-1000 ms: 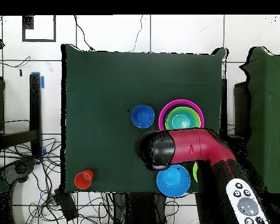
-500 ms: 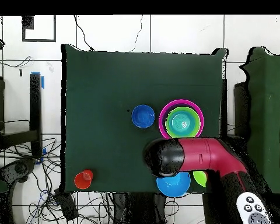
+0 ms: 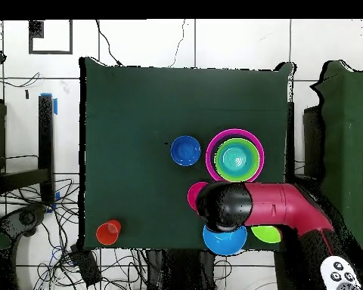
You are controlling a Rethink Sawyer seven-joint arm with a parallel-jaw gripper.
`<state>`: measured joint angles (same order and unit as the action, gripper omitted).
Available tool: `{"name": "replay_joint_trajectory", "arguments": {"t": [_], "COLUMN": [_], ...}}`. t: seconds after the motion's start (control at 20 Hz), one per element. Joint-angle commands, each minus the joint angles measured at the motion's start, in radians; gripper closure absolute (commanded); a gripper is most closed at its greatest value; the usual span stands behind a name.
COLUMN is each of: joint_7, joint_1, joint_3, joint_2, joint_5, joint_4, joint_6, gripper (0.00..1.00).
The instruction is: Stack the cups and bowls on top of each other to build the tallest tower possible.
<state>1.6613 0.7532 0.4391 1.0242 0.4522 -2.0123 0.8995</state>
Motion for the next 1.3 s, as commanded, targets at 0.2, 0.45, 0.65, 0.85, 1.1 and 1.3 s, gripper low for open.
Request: {"name": "replay_joint_trajectory", "arguments": {"t": [0.2, 0.45, 0.65, 0.85, 1.1, 1.3], "joint_7": [-0.035, -0.031, -0.025, -0.025, -0.017, 0.038], "joint_1": [0.02, 0.029, 0.034, 0.049, 0.059, 0.013], "joint_3": [-0.021, -0.024, -0.031, -0.035, -0.034, -0.028], "joint_2": [-0.098, -0.131, -0.155, -0.157, -0.174, -0.166], "joint_5": [0.065, 0.079, 0.095, 0.108, 0.124, 0.115], "joint_4": [-0.052, -0.045, -0.036, -0.056, -0.061, -0.095], "joint_6": [-0.012, -0.029, -0.047, -0.078, -0.101, -0.122], "gripper": [0.0, 0.0, 0.0, 0.0, 0.0, 0.0]}}
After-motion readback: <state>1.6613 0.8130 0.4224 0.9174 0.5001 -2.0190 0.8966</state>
